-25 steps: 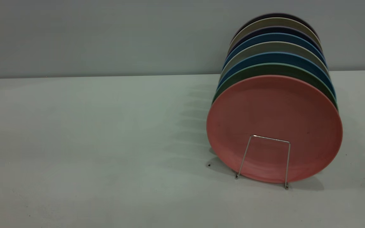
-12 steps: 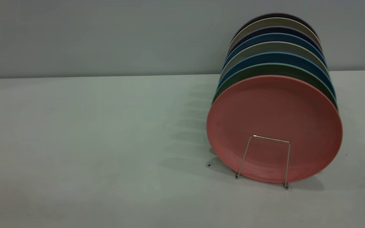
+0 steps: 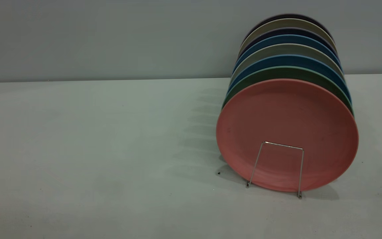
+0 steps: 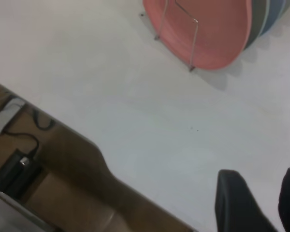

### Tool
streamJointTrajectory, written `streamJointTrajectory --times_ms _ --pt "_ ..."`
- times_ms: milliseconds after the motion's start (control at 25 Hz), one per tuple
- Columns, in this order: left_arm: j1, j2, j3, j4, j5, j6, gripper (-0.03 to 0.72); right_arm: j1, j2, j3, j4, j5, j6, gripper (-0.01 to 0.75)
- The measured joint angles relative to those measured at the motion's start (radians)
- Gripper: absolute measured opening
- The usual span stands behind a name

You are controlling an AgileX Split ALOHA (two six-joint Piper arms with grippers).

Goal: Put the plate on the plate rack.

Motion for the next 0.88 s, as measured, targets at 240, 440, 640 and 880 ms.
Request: streamJointTrajectory --times_ms 240,440,640,880 --pt "0.0 -0.056 0.001 0.11 0.021 -0.075 0.582 0.0 -0.045 0.0 0.005 0.031 0.0 0.238" --pt "0.0 -0.091 0.006 0.151 0.021 -0.102 0.583 0.0 -0.084 0.0 0.007 0.04 0.0 0.238" --pt "0.0 -0.139 0.034 0.155 0.02 -0.109 0.583 0.0 -0.105 0.0 0.007 0.044 0.005 0.238" --pt "0.0 -0.167 0.034 0.161 0.019 -0.109 0.583 0.0 -0.108 0.0 0.007 0.044 0.006 0.238"
